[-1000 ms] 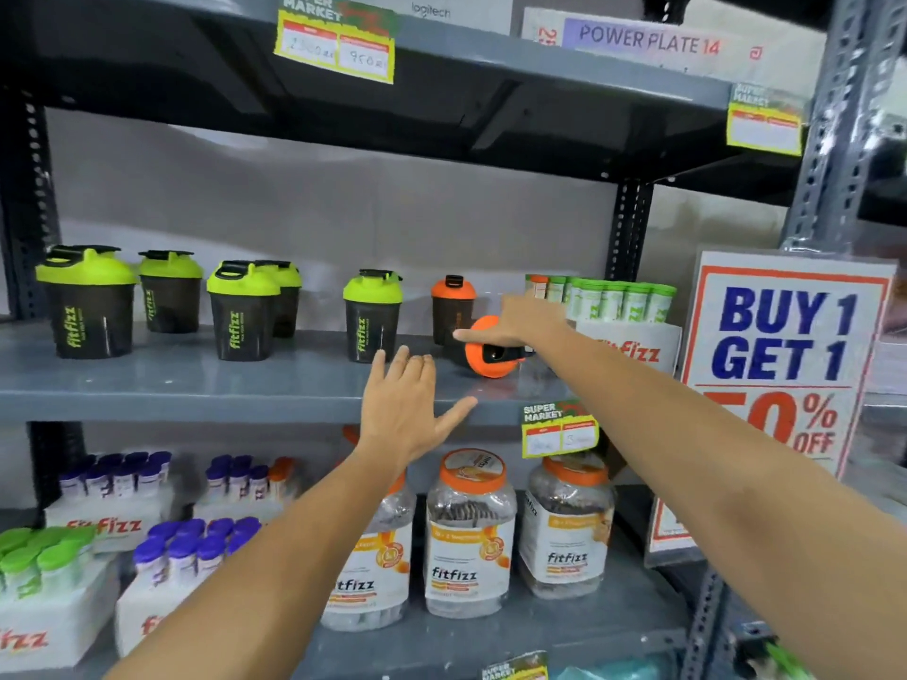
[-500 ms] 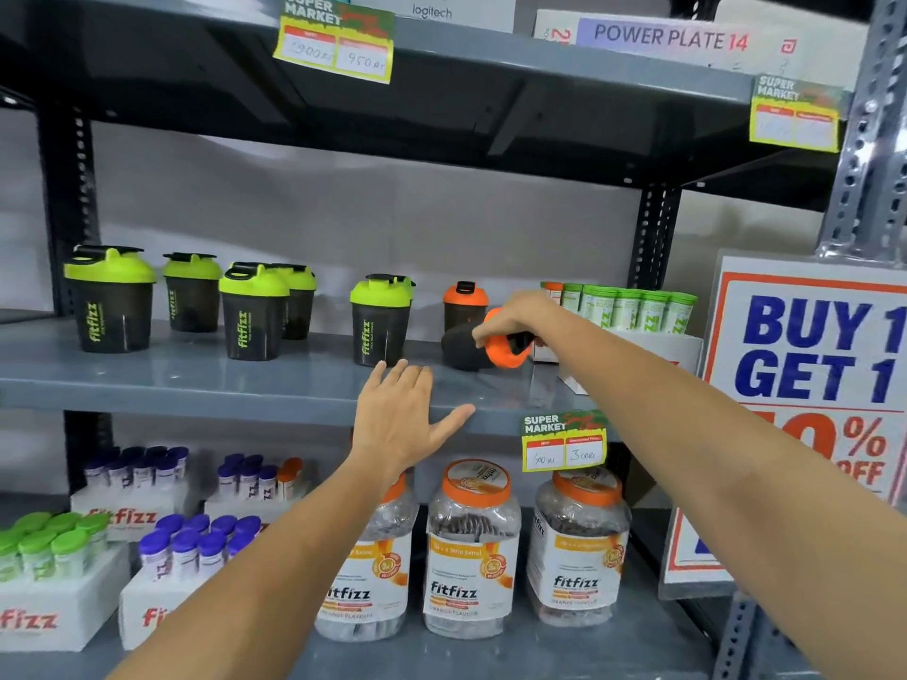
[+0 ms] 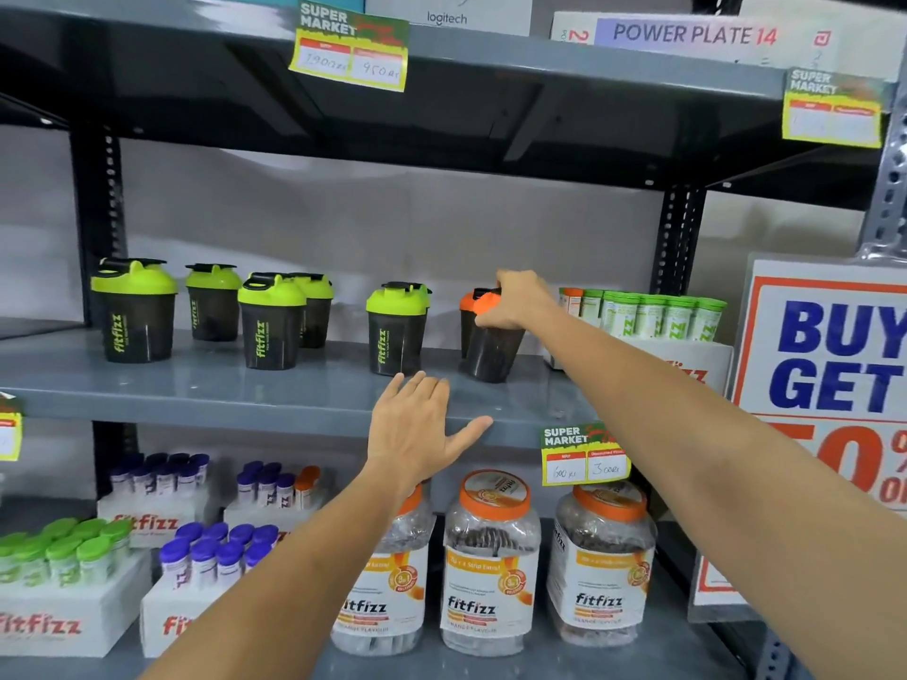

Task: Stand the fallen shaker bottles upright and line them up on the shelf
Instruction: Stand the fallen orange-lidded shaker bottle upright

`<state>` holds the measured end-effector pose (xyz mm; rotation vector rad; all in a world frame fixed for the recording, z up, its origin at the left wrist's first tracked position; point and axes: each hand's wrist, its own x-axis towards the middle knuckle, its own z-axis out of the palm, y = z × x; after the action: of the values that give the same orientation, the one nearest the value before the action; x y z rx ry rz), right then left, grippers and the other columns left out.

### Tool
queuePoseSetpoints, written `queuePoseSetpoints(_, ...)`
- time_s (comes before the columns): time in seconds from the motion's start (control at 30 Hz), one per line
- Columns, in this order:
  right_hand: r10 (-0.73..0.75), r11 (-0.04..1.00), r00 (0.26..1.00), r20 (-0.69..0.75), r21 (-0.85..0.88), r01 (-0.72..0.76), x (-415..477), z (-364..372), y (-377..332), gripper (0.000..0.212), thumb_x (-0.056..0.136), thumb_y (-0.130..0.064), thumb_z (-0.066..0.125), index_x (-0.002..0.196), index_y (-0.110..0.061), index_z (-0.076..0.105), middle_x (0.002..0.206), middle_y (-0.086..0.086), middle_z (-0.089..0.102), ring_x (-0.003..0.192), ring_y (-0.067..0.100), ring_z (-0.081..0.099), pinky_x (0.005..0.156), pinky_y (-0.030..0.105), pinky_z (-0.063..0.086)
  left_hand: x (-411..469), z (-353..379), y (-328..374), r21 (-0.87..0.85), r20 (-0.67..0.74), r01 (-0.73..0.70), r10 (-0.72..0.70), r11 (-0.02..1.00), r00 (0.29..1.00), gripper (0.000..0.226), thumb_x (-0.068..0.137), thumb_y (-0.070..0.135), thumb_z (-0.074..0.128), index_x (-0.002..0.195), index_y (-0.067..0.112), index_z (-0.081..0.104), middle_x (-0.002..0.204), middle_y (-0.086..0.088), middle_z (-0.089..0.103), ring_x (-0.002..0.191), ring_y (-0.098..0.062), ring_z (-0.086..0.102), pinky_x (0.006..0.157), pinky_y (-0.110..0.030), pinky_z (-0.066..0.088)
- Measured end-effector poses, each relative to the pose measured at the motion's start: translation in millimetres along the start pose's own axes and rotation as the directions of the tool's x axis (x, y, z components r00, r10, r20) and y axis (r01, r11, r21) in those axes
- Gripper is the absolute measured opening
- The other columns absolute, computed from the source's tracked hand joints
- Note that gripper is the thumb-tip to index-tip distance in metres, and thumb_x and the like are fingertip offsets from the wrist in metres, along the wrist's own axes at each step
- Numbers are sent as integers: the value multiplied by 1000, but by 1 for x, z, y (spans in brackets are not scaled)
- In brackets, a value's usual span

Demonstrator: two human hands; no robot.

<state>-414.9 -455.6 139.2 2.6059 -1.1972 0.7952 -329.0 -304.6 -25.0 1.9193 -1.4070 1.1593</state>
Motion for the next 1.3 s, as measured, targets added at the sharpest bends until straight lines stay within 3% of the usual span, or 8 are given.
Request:
queuePoseSetpoints(0.13,-100,993,994,-46,-69,97,-1,9,-3,57,68,-48,69,112,-15,55,110,8,63,104,30,55,73,34,47,1,2,0,0,-22,-4,4,1000,1000,79,85,74,27,94,9,71,92,-5,73,99,-23,67,99,-41,45)
queuePoseSetpoints(0.37,-105,987,994,-7,-125,103,-3,18,-1,64,72,-48,70,127,-22,49,120,8,61,113,32,51,82,39,49,-1,1,0,-8,-13,0,-1,1000,1000,79,85,75,27,95,10,71,92,-5,73,97,-22,67,98,-40,45)
queuePoseSetpoints(0.53,-53,982,997,-50,176,61,-7,19,10,81,75,-53,64,144,-25,33,139,11,49,128,37,41,96,47,44,-1,-2,0,-6,-14,0,0,1000,1000,78,85,75,28,93,10,71,88,-4,72,90,-21,67,96,-38,47)
queuePoseSetpoints(0.63,-27,937,999,-32,347,37,-11,25,19,73,78,-43,63,144,-24,37,142,11,48,128,36,44,102,47,43,-1,-3,1,3,-15,0,0,1000,1000,77,84,74,28,94,11,70,87,-2,71,86,-21,67,95,-37,47)
queuePoseSetpoints(0.77,-60,930,998,-19,362,63,-11,26,26,67,75,-30,67,138,-22,45,135,11,53,122,33,49,101,42,44,-1,-3,0,6,-5,0,0,1000,1000,75,84,74,29,95,12,70,89,-2,71,88,-21,66,96,-37,47)
queuePoseSetpoints(1.1,-22,965,999,-29,261,29,-2,22,24,74,68,-52,75,132,-25,48,131,14,40,118,37,44,95,46,46,0,-3,1,-5,-8,4,-4,1000,1000,76,83,75,27,90,13,70,86,-1,71,87,-20,66,96,-36,45)
queuePoseSetpoints(1.3,-72,940,996,46,337,52,1,27,27,69,75,-35,69,136,-21,42,134,12,47,118,35,49,94,41,45,0,-1,0,-4,-24,-6,6,1000,1000,73,84,75,29,88,14,69,82,0,69,83,-20,66,93,-35,47)
